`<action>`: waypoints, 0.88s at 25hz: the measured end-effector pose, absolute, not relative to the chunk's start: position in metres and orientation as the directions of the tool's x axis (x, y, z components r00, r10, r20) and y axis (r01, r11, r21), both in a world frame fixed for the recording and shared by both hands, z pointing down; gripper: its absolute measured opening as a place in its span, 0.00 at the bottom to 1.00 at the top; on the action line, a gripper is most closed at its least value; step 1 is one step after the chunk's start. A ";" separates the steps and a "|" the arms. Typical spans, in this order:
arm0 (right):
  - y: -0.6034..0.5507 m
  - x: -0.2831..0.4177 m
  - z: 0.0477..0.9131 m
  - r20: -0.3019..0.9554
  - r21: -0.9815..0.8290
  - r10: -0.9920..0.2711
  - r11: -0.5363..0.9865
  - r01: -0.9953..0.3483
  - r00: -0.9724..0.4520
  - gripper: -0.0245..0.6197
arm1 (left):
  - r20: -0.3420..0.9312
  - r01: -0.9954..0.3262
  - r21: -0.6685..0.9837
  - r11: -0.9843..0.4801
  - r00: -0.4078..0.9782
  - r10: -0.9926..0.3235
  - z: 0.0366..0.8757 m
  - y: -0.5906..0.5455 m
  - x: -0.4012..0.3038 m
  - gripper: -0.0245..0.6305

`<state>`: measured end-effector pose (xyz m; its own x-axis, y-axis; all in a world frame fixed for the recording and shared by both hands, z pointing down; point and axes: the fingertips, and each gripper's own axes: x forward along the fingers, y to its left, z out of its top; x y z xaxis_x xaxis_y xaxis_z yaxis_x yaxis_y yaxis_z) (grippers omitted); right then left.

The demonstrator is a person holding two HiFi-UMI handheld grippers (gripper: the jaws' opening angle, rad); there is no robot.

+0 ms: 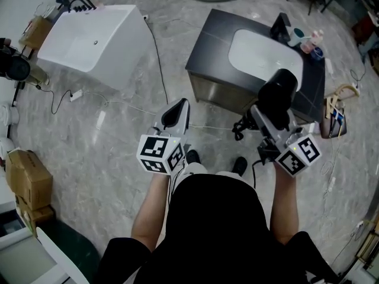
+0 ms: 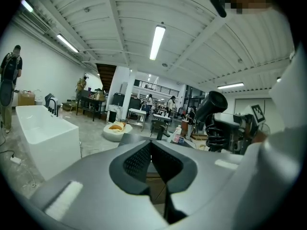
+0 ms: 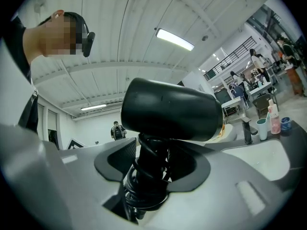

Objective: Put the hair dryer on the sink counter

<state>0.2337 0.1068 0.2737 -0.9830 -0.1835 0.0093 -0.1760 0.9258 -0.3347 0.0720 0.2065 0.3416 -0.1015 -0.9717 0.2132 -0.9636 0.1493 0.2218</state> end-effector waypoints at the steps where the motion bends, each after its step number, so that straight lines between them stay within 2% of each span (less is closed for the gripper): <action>1: 0.110 0.225 0.274 0.009 -0.335 -0.191 0.924 -0.183 -0.982 0.37 | 0.212 -0.964 0.225 0.143 -0.095 -0.973 0.343 0.209 0.062 0.04; 7: 0.132 0.157 0.274 0.018 -0.346 -0.254 0.906 -0.245 -0.967 0.37 | 0.220 -0.966 0.239 0.097 -0.043 -0.974 0.347 0.231 -0.009 0.04; 22: 0.124 0.143 0.295 0.081 -0.361 -0.293 0.882 -0.303 -0.953 0.37 | 0.221 -0.966 0.255 0.036 0.022 -0.975 0.354 0.214 -0.017 0.04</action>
<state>0.1430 0.1237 0.2955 -0.9525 -0.2933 0.0814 -0.3025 0.8821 -0.3610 -0.0166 0.2144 0.3537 0.0218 -0.9751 0.2205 -0.9663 0.0361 0.2550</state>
